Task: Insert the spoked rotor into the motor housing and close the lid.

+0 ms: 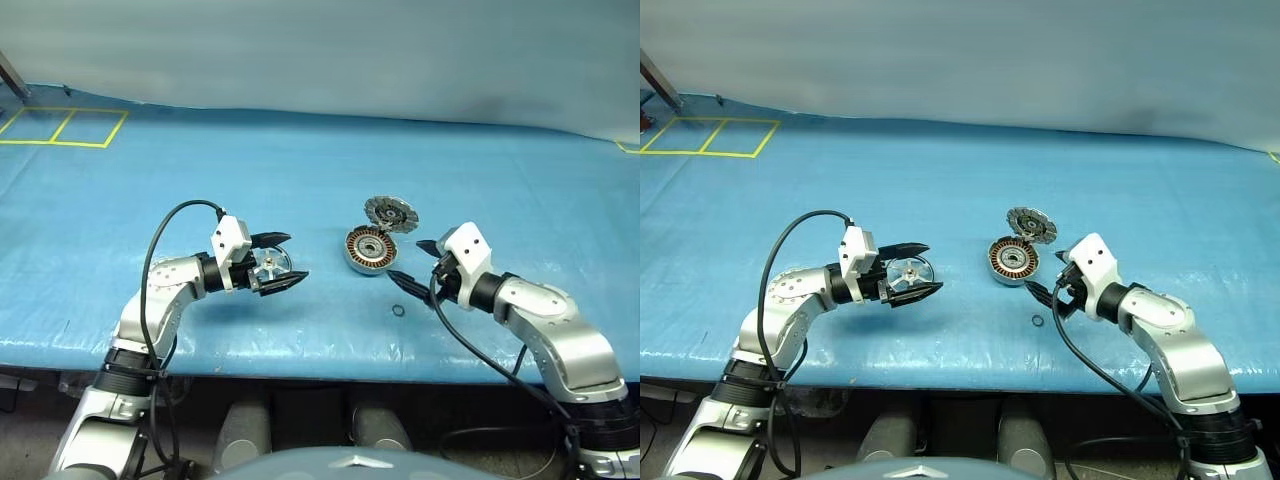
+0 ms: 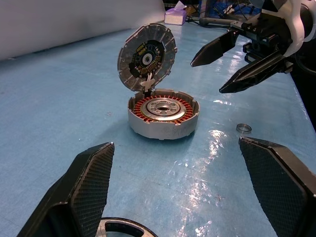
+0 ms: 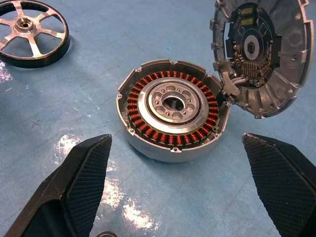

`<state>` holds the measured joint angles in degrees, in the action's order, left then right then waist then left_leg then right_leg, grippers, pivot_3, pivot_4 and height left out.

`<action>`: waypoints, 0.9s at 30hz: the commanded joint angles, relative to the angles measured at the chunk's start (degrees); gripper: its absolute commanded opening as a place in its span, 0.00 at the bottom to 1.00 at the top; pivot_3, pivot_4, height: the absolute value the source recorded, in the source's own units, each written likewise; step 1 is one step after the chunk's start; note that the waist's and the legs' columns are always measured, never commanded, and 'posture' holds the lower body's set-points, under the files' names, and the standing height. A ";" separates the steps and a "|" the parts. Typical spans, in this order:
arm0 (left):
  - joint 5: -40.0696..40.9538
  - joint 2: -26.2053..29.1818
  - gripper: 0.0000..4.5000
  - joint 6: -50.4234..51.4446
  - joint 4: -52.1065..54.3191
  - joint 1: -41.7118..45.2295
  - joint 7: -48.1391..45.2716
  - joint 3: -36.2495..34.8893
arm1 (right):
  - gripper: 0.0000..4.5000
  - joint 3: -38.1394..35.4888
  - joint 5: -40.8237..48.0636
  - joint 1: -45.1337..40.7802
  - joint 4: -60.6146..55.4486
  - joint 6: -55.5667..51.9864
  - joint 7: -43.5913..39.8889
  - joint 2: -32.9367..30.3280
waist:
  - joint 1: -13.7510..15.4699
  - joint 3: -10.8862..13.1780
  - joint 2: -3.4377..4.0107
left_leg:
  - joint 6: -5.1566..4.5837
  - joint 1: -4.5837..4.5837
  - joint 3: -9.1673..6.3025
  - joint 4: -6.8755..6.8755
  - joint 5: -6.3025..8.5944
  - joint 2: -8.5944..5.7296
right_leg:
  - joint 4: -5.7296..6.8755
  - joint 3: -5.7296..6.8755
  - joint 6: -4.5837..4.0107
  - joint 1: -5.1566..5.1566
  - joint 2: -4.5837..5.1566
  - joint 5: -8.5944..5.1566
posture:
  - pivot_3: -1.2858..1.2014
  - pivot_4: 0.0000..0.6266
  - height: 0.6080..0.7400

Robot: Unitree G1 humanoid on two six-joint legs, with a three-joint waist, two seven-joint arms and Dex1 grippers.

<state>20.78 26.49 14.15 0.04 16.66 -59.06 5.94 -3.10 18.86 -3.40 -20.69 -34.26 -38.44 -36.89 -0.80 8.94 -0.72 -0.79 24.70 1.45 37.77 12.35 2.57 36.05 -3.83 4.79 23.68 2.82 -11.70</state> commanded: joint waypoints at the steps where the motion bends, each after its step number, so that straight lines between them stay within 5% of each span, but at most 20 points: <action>1: 0.43 -0.40 0.99 -1.34 0.13 1.05 -0.62 -0.23 | 0.99 -0.49 0.11 -0.77 -1.14 0.93 -0.39 -0.52 | 0.00 0.00 0.00 | 0.00 0.00 0.00 0.00 0.00 0.00 | 0.00 0.00 0.00 0.00 0.00 0.00 | 0.52 0.24 1.00; 27: -0.47 -1.52 0.99 -3.66 -0.97 1.53 -0.02 -0.18 | 0.99 2.28 -3.16 -2.80 0.35 2.15 -1.67 -1.64 | 0.03 0.00 0.00 | 0.00 0.00 0.00 0.01 0.00 0.00 | 0.00 0.00 0.01 -0.01 0.00 0.00 | 0.52 0.24 1.00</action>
<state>20.31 25.11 11.80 -1.80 17.82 -59.12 6.06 -0.40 15.92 -5.39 -19.32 -32.99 -39.88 -37.86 -0.77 8.94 -0.72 -0.79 24.69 1.45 37.79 12.35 2.57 36.05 -3.83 4.79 23.68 2.82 -11.69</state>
